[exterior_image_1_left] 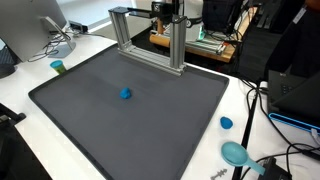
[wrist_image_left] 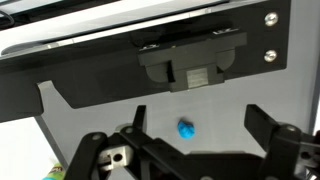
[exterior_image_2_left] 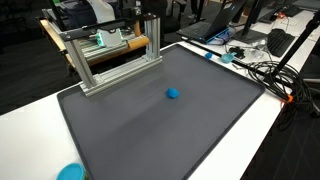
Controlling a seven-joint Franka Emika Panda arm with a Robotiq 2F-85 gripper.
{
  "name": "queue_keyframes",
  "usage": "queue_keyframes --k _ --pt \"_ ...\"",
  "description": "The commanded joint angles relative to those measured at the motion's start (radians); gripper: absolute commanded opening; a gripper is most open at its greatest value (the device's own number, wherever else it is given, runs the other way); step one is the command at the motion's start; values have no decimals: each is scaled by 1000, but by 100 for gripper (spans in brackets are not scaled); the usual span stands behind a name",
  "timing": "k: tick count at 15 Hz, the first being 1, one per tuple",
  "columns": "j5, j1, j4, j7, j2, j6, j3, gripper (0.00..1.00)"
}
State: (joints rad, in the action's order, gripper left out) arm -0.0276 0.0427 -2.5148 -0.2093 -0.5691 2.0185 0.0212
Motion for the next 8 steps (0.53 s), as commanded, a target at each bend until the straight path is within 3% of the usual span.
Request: queue_keyframes --k 1,5,6,8 --pt "32 -21 -72 85 -99 10 -23 100" --pt "33 -46 -141 174 -184 -17 -28 100" --pt "11 -21 -85 133 -108 -9 -12 100" --pt "12 -30 -115 147 -143 -9 -12 100"
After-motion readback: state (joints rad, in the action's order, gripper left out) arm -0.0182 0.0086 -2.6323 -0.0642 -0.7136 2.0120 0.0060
